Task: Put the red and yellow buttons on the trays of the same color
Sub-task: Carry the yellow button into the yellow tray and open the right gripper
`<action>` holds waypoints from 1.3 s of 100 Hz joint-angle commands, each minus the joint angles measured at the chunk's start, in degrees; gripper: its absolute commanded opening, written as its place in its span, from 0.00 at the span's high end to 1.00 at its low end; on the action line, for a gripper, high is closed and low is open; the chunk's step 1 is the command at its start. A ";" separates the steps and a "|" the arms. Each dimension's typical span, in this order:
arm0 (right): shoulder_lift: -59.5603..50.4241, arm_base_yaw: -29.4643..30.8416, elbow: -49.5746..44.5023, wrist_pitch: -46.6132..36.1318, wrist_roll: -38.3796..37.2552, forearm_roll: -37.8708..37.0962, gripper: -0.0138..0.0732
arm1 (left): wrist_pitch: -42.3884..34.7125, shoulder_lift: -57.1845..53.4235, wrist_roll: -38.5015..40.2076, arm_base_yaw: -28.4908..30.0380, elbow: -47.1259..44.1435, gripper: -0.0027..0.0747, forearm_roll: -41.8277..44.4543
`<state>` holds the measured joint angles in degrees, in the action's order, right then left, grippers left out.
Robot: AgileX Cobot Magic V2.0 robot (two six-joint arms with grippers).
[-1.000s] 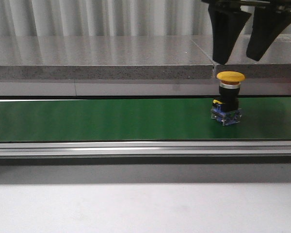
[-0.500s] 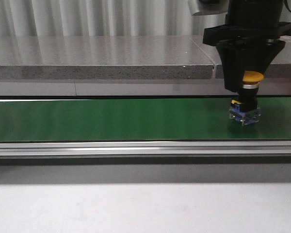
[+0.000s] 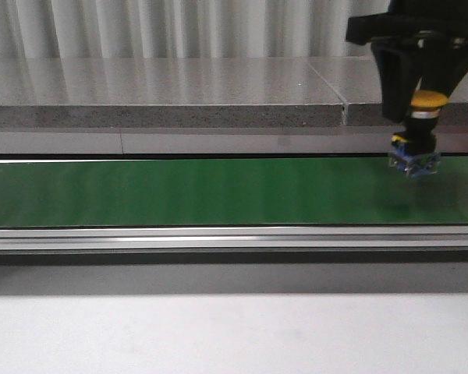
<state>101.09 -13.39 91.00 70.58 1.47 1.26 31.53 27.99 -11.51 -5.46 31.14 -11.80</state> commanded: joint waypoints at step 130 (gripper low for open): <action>-4.76 50.00 -4.85 -5.31 -7.91 -0.80 0.73 | -3.94 0.29 -0.05 -0.38 1.65 0.99 -0.43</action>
<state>98.11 36.17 87.16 69.13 -6.04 0.75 31.53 27.99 -11.51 -5.46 31.14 -11.80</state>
